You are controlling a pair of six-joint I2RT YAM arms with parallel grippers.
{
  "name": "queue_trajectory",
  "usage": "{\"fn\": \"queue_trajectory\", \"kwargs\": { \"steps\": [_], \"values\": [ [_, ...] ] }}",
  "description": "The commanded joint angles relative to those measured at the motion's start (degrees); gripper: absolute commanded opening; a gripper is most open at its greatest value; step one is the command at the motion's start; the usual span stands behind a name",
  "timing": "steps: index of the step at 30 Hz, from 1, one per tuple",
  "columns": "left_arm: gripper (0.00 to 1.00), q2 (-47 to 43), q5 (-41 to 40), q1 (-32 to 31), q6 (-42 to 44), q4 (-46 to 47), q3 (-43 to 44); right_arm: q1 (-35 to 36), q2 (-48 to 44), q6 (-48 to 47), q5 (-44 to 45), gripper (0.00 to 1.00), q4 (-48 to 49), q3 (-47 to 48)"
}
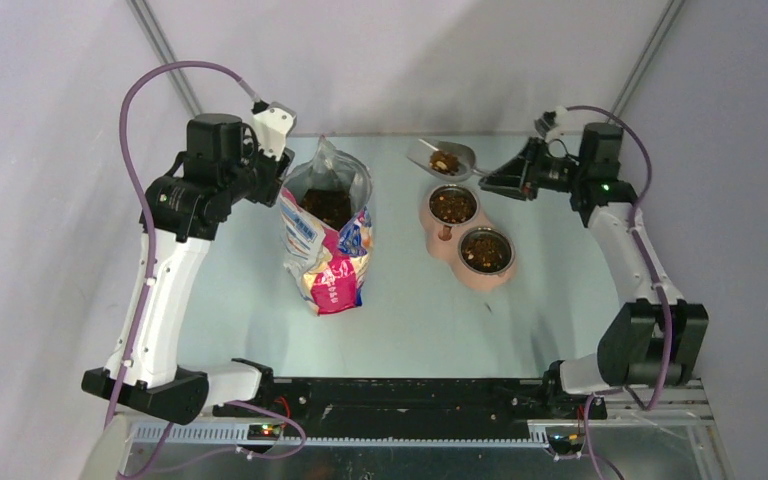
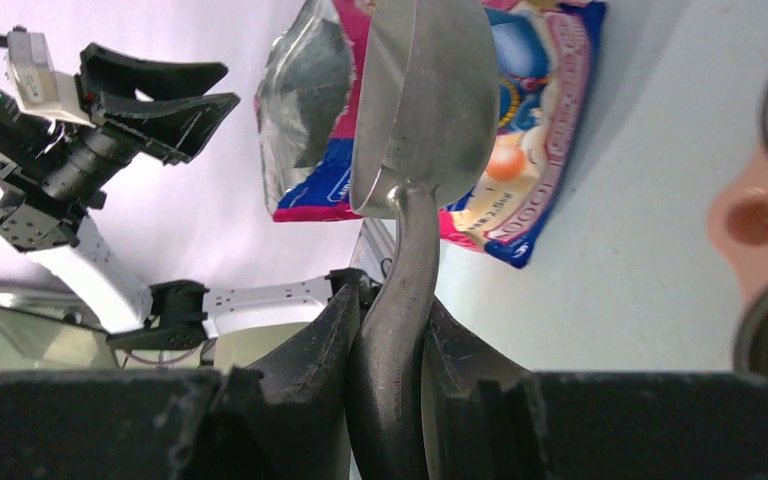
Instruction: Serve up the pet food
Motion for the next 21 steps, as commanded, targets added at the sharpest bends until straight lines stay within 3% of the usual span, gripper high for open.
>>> {"fn": "queue_trajectory", "kwargs": {
  "steps": [1,9,15,21],
  "values": [
    [0.54,-1.29,2.42,0.28,-2.30,2.38,0.97,-4.96,-7.90,-6.46,0.51,0.00,-3.38,-4.78],
    [0.55,-3.24,3.43,0.28,-2.88,2.10,-0.38,-14.27,-16.10,-10.39,0.76,0.00,-5.68,-15.63],
    [0.55,-6.11,2.94,0.32,-2.58,2.04,-3.43,-18.24,-20.64,-10.77,0.55,0.00,-4.12,-24.61],
    [0.56,-7.83,3.23,0.41,-2.49,1.64,-5.98,-20.75,-23.13,-13.30,0.63,0.00,-5.63,-27.72]
  ]
}}
